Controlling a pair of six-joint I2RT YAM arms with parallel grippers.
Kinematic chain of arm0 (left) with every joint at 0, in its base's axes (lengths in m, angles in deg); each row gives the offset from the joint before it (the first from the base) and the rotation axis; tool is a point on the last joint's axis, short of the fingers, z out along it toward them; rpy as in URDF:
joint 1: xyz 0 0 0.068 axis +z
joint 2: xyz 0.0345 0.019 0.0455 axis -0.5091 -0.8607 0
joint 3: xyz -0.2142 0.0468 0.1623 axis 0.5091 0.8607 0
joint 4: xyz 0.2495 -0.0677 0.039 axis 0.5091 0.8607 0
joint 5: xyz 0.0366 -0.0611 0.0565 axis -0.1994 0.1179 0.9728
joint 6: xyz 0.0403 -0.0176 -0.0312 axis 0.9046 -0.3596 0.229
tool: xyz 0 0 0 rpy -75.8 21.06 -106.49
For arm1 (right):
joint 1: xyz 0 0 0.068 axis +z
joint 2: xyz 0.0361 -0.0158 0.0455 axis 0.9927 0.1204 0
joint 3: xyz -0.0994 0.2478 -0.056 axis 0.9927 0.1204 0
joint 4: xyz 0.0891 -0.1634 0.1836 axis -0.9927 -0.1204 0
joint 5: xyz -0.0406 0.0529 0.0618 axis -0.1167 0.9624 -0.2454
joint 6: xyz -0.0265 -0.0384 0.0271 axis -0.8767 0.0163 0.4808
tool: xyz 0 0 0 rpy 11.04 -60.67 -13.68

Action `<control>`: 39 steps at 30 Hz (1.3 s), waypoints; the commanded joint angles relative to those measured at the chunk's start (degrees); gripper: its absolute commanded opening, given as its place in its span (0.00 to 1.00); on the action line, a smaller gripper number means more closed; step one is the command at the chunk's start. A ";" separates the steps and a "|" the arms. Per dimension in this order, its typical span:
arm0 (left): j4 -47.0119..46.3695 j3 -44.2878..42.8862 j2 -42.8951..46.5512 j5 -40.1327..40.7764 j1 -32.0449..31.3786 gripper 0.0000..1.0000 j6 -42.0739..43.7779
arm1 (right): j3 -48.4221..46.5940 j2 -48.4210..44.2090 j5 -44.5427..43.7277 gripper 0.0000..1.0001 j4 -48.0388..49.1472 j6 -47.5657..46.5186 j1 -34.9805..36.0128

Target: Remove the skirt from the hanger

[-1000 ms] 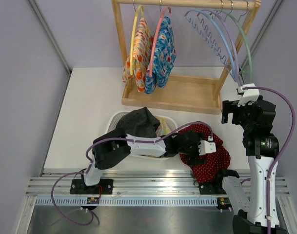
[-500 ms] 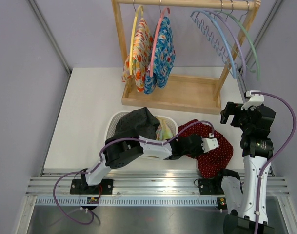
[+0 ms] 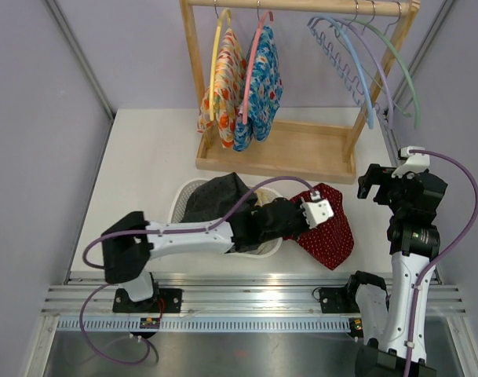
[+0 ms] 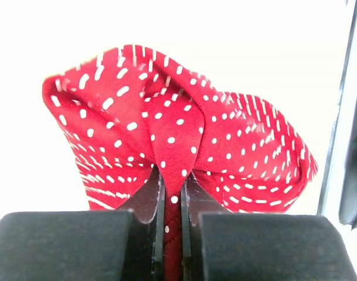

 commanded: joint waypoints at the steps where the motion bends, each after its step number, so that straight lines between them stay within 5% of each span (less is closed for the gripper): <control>1: -1.61 1.51 11.18 4.67 -0.15 0.00 1.12 | 0.30 -0.53 -1.03 0.99 3.28 0.71 -0.63; 12: 12.96 2.22 34.29 18.90 -0.15 0.00 0.59 | 0.65 -0.35 -0.76 1.00 3.54 0.62 -1.33; 21: 21.50 4.77 43.80 29.11 0.20 0.00 -0.72 | 0.74 0.26 -0.41 0.99 3.63 0.62 -1.86; 28: 25.64 14.50 47.15 31.74 1.25 0.00 -11.69 | 0.74 0.61 1.87 1.00 3.19 -0.08 -2.04; 39: 8.42 39.20 44.96 11.02 21.45 0.00 -31.13 | 0.74 0.53 4.41 0.99 2.49 -1.48 -2.13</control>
